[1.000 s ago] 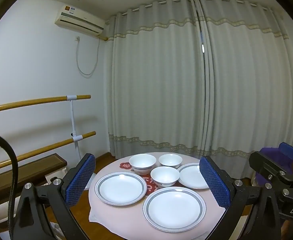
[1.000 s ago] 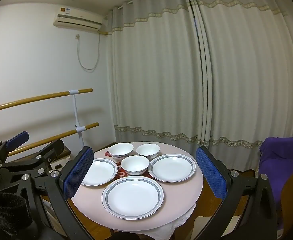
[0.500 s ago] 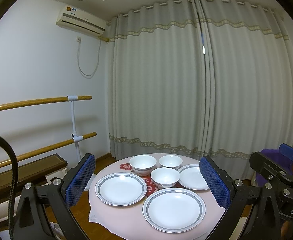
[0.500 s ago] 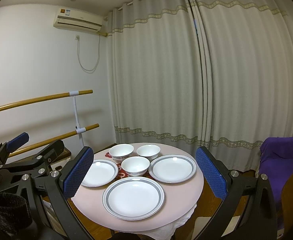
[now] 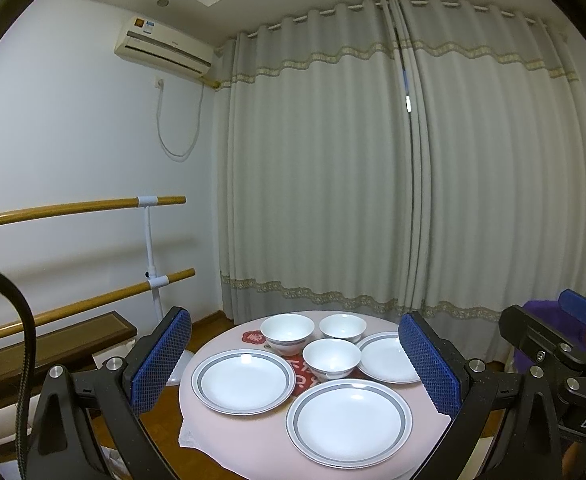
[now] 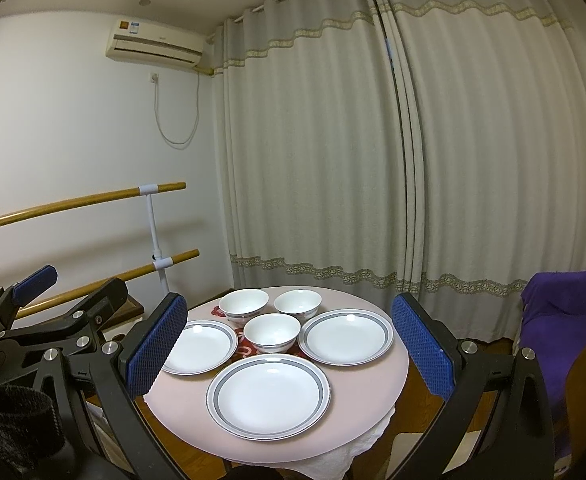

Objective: Organize plates and bowls

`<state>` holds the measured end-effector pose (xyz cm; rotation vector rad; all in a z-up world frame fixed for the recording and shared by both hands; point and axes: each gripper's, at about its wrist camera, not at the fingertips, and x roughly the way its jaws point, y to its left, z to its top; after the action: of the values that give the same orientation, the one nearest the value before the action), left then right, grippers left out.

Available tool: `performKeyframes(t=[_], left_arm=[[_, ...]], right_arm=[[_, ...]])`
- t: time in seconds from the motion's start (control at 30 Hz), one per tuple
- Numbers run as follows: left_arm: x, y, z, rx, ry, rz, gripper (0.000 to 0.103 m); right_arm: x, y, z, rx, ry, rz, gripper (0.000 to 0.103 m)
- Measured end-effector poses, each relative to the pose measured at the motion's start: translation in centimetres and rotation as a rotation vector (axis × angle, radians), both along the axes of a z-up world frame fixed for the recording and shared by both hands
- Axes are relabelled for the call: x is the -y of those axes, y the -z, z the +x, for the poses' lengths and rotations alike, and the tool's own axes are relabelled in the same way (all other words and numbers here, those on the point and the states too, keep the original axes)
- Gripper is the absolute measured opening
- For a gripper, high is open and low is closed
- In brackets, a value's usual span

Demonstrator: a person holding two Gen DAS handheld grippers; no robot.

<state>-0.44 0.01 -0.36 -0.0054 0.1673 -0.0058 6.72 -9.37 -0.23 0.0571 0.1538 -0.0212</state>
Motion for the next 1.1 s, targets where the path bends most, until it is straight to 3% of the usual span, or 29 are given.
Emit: performKeyframes(t=[1.1], left_arm=[[0.23,0.16,-0.04,0.011,-0.003,0.002,0.102]], right_arm=[[0.23,0.13,-0.16,0.004,-0.002,0.006,0.103]])
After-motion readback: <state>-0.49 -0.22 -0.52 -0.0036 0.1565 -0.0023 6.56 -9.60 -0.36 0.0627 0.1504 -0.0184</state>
